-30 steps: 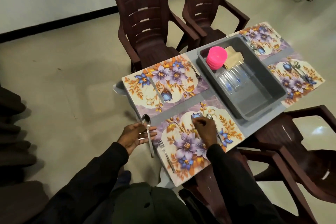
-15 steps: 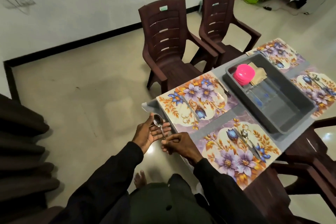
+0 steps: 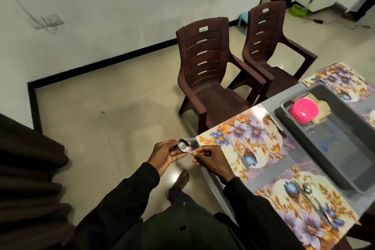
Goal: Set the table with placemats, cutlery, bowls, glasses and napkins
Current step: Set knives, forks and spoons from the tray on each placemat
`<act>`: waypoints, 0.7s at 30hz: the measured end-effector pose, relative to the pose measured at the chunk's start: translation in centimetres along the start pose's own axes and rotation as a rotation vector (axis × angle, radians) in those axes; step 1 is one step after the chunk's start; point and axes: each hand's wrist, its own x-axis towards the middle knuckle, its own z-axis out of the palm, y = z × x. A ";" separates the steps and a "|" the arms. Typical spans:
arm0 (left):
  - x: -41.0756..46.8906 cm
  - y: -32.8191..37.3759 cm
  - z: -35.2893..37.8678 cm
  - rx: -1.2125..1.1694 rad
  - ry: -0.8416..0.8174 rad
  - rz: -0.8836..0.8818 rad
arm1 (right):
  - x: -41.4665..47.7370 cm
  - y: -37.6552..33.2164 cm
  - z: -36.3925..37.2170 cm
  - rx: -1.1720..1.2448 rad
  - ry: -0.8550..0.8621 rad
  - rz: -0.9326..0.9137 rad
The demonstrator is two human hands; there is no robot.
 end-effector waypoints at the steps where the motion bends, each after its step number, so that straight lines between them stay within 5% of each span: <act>1: 1.0 0.9 0.0 0.024 -0.005 0.004 | 1.2 -0.4 -0.1 0.004 0.000 -0.004; 11: 11.8 10.1 5.9 0.298 -0.149 -0.014 | 11.9 -3.1 -4.6 -0.072 0.187 0.027; 21: 20.7 12.7 14.2 0.462 -0.343 -0.146 | 11.5 2.8 -11.9 0.088 0.690 0.211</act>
